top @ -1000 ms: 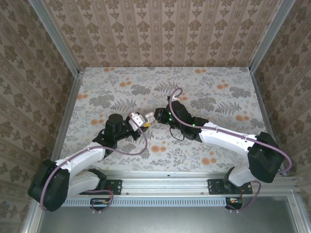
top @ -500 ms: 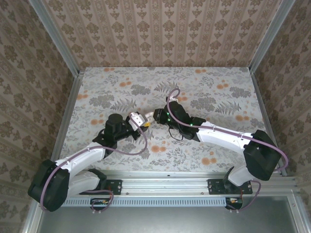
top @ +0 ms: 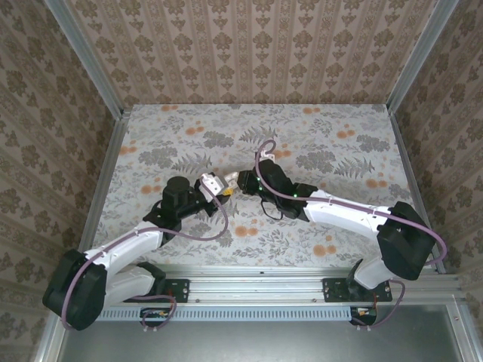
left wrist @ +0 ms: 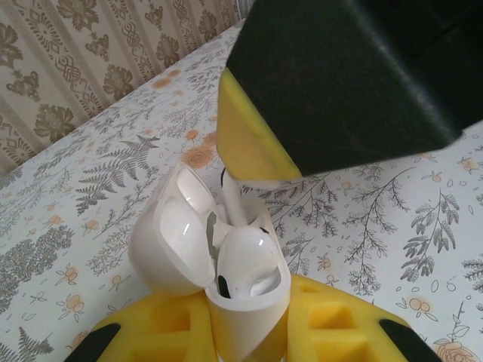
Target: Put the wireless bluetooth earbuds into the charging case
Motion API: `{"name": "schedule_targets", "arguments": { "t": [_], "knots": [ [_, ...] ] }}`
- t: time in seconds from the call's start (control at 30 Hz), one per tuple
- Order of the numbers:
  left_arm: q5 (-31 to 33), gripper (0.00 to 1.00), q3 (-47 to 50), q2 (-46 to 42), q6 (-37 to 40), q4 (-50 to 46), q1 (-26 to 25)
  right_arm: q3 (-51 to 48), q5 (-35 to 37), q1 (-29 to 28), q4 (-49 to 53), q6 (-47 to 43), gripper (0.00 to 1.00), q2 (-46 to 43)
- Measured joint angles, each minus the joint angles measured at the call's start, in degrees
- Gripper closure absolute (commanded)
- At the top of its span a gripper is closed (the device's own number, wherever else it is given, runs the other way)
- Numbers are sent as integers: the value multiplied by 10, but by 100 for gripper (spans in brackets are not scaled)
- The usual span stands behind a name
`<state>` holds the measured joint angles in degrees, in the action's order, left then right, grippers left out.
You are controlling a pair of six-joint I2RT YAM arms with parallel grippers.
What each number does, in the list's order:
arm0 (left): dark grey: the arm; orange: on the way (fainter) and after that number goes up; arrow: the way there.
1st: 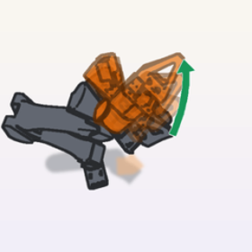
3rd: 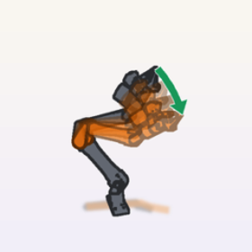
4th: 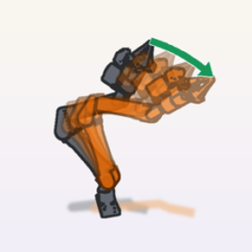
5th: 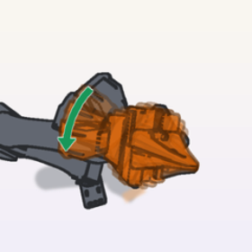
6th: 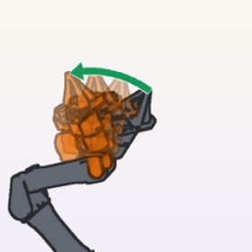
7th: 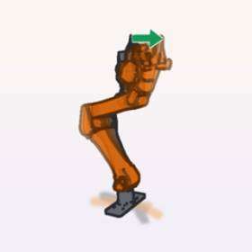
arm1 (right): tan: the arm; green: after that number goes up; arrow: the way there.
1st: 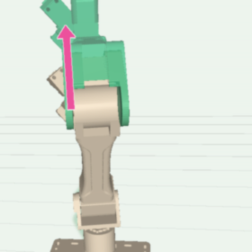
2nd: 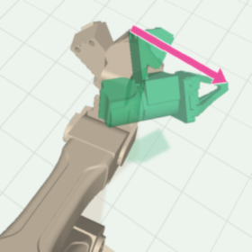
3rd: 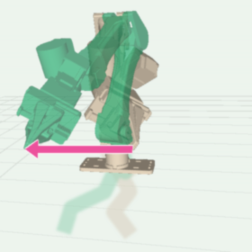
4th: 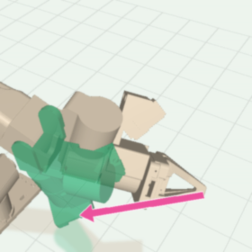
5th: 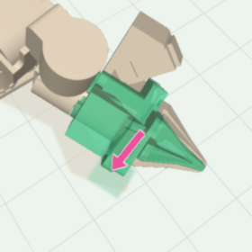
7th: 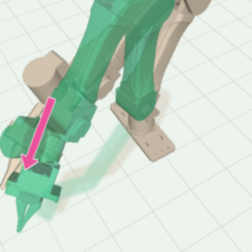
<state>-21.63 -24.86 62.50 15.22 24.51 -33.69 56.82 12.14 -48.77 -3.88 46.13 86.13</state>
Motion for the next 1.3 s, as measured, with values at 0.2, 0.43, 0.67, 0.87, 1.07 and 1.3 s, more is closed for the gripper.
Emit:
{"name": "schedule_targets", "arguments": {
  "t": [0.2,0.43,0.67,0.87,1.07,1.3],
  "knots": [
    [18,84,-9,0,-2,0,0,6,11,-14,9,-18,77,0],
    [19,84,-10,0,-2,0,0,9,11,-17,7,-12,75,2],
    [4,84,-10,0,-2,1,-1,9,-7,3,-4,25,74,2],
    [-2,84,-10,-4,-2,4,-2,9,-32,16,-14,47,73,2],
    [-2,84,-10,-4,-2,4,-4,9,-54,17,-22,56,71,2],
    [-2,84,-10,-4,-10,11,-4,12,-62,21,-21,66,67,1]
  ]
}}
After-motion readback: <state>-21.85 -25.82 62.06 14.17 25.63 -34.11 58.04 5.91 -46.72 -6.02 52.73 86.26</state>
